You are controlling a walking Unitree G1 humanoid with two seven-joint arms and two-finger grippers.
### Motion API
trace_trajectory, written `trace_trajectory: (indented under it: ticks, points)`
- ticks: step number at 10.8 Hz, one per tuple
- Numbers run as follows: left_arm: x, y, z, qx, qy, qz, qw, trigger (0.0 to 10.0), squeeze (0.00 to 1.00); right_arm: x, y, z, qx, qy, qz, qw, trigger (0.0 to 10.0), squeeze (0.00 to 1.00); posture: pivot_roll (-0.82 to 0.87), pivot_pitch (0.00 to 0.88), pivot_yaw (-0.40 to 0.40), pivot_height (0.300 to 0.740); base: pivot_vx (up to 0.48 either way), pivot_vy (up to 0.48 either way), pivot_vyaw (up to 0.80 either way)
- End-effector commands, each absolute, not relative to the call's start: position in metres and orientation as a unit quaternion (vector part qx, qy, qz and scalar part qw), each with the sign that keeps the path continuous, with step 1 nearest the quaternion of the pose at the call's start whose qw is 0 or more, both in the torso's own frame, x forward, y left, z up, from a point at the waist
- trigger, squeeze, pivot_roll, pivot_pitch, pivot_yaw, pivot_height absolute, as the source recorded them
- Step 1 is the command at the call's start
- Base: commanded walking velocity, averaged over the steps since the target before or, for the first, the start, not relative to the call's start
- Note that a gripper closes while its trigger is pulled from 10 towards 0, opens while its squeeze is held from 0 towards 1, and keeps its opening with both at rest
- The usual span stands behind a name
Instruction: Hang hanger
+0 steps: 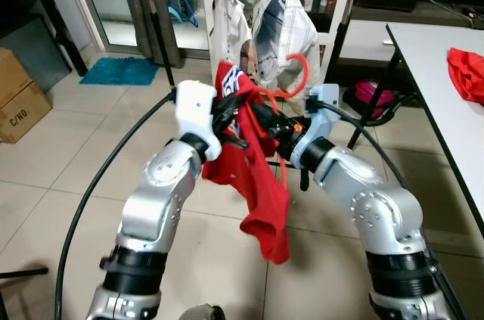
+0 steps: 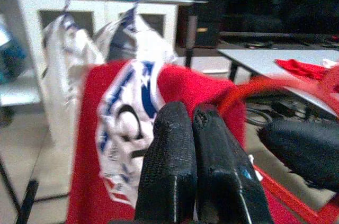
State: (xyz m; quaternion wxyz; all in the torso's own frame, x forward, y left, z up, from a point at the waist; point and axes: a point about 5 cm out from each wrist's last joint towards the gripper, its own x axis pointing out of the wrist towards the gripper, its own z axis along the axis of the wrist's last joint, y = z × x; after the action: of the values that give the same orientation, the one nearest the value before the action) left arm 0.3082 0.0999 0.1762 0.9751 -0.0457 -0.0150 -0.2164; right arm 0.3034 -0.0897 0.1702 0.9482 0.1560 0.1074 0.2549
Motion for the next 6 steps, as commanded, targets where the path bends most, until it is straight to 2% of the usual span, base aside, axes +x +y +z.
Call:
trace_trajectory:
  ticks: [1,4,6]
  points:
    - [0.309,0.111,0.173,-0.054,-0.005,-0.185,0.981,0.0,0.0,0.308,-0.103,0.162,0.142,0.131,0.202,0.96,10.0,0.0,-0.16,0.0,0.05,0.74,0.0,0.0,0.0]
    - [0.31,0.124,0.161,-0.052,0.021,-0.133,0.99,0.0,0.0,0.306,-0.121,0.144,0.128,0.178,0.119,0.968,10.0,0.0,-0.17,0.0,0.043,0.74,0.0,0.0,0.0]
    - [0.309,0.122,0.159,-0.051,0.025,-0.132,0.99,0.0,0.0,0.309,-0.138,0.137,0.114,0.192,0.01,0.975,10.0,0.0,-0.17,0.0,0.042,0.74,0.0,0.0,0.0]
